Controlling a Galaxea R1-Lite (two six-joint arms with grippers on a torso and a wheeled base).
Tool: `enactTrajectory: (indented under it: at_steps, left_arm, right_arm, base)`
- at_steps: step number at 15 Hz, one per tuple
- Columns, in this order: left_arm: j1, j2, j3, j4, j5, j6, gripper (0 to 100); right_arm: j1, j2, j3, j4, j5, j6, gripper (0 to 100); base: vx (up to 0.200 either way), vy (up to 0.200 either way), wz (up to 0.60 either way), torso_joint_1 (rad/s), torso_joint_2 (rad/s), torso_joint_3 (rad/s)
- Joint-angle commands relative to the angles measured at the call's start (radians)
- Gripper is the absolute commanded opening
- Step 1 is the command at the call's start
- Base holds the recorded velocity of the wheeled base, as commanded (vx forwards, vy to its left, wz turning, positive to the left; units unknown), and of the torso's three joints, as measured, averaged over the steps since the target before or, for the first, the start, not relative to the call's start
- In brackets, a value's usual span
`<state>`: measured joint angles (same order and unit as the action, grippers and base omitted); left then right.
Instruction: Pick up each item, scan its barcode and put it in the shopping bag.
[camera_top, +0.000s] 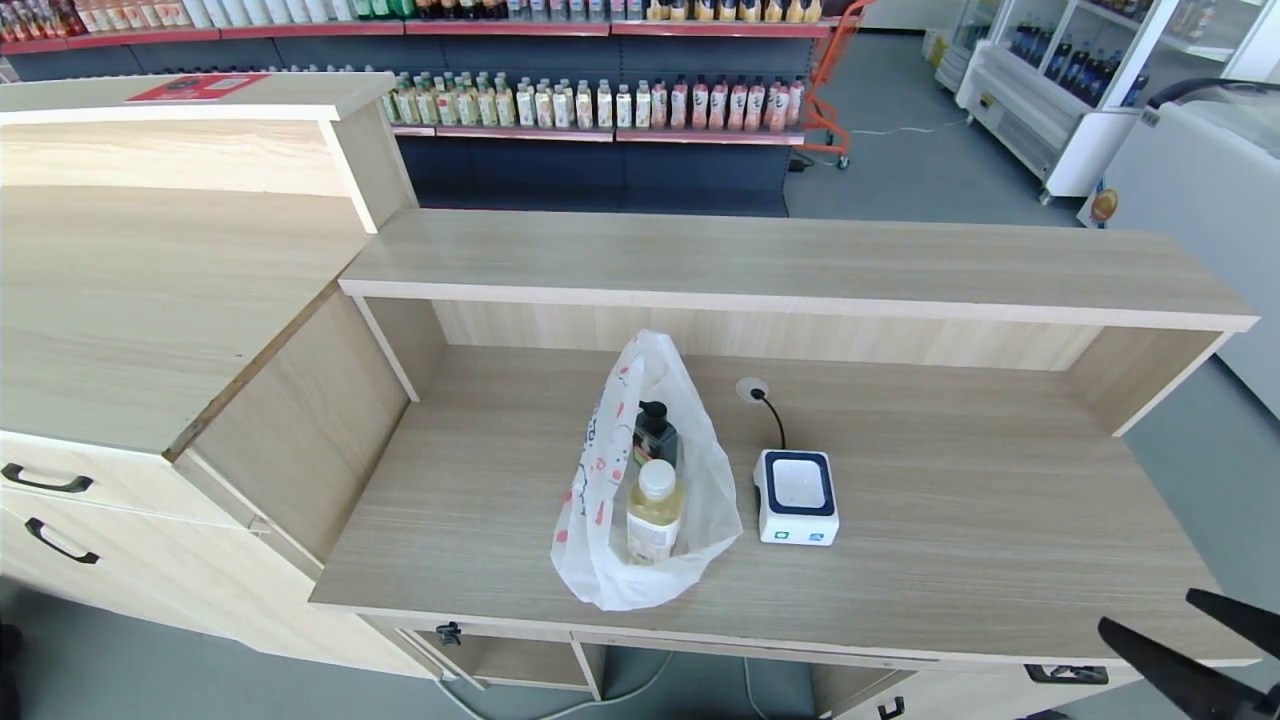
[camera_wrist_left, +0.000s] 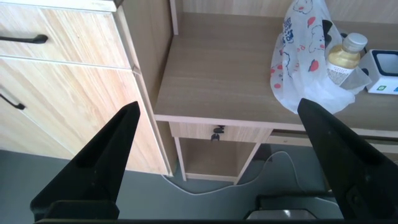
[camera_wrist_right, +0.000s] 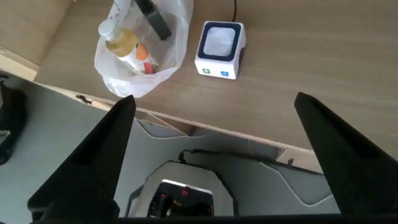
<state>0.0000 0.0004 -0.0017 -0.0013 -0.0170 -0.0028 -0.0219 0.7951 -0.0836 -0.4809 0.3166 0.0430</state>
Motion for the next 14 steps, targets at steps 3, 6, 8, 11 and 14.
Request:
enactTrajectory:
  at_steps: [3, 6, 8, 11, 14]
  left_arm:
    - [0.0, 0.0, 0.0, 0.0, 0.0, 0.0, 100]
    - [0.0, 0.0, 0.0, 0.0, 0.0, 0.0, 100]
    - [0.0, 0.0, 0.0, 0.0, 0.0, 0.0, 100]
    - [0.0, 0.0, 0.0, 0.0, 0.0, 0.0, 100]
    - [0.0, 0.0, 0.0, 0.0, -0.001, 0.003, 100]
  right_arm:
    - [-0.053, -0.703, 0.084, 0.432, -0.186, -0.037, 100]
    - [-0.055, -0.698, 0.081, 0.492, -0.332, -0.043, 100]
    - [-0.055, -0.7, 0.081, 0.489, -0.33, -0.048, 100]
    - [-0.053, -0.702, 0.081, 0.489, -0.329, -0.046, 100]
    - [-0.053, -0.702, 0.082, 0.489, -0.33, -0.064, 100]
  base:
    - [0.0, 0.0, 0.0, 0.0, 0.0, 0.0]
    - [0.0, 0.0, 0.0, 0.0, 0.0, 0.0]
    - [0.0, 0.0, 0.0, 0.0, 0.0, 0.0]
    - [0.0, 0.0, 0.0, 0.0, 0.0, 0.0]
    - [0.0, 0.0, 0.0, 0.0, 0.0, 0.0]
